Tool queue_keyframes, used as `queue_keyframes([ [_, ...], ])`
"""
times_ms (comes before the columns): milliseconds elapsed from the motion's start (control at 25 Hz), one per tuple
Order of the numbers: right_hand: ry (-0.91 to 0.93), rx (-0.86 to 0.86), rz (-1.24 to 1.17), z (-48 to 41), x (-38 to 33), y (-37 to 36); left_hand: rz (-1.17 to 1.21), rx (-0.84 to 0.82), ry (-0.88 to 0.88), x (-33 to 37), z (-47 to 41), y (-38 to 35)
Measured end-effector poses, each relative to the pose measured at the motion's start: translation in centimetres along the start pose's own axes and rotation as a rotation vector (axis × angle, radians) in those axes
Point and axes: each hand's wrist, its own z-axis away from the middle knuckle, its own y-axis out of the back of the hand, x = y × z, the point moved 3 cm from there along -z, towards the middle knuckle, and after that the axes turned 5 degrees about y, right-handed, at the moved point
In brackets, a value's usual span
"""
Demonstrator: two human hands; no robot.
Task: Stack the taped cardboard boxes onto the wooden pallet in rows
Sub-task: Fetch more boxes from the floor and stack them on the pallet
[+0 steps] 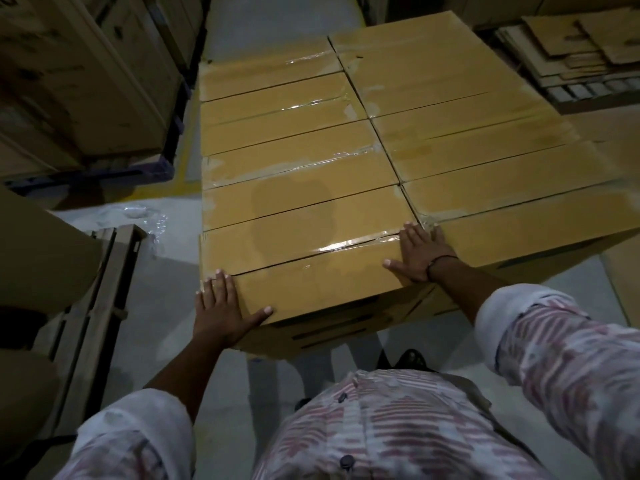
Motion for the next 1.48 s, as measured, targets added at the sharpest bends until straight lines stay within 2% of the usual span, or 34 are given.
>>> queue_keyframes([
  [160, -0.092, 0.012, -0.159, 0.4, -2.3, -0.9, 0.036, 0.004, 0.082, 1.2, 0.5, -0.3],
  [280, -0.128, 0.014, -0.178, 1.6, -4.3, -1.8, 0.047, 0.034, 0.116, 1.4, 1.1, -1.0],
  [480, 0.006, -0.027, -0.181, 1.9, -10.2, -1.7, 0.051, -0.02, 0.083, 1.7, 0.2, -0.4],
  [560, 0.092, -0.044, -0.179, 2.0, -13.8, -1.1, 0.045, -0.049, -0.013, 3.0, 0.6, -0.5],
  [640, 0.194, -0.064, -0.16, 2.7, -17.1, -1.0, 0.003, -0.065, -0.179, 5.3, 1.7, -1.4],
  [760, 0.284, -0.042, -0.148, 4.5, -19.1, -1.7, -0.055, -0.062, -0.388, 9.1, 4.1, -3.1],
  [960, 0.226, 0.067, -0.108, 7.6, -15.1, -3.7, -0.079, 0.029, -0.43, 10.0, 4.0, -2.6],
  [1120, 0.021, 0.101, -0.161, 9.9, -10.3, -4.7, -0.13, 0.038, -0.459, 9.4, 3.0, -1.8],
  [1320, -0.28, 0.158, -0.254, 10.9, -4.3, -5.3, -0.104, 0.001, -0.385, 11.6, 4.0, -1.4],
  [1480, -0.284, 0.183, -0.265, 12.0, -0.5, -5.7, -0.107, 0.067, -0.414, 14.4, 4.7, -0.6],
])
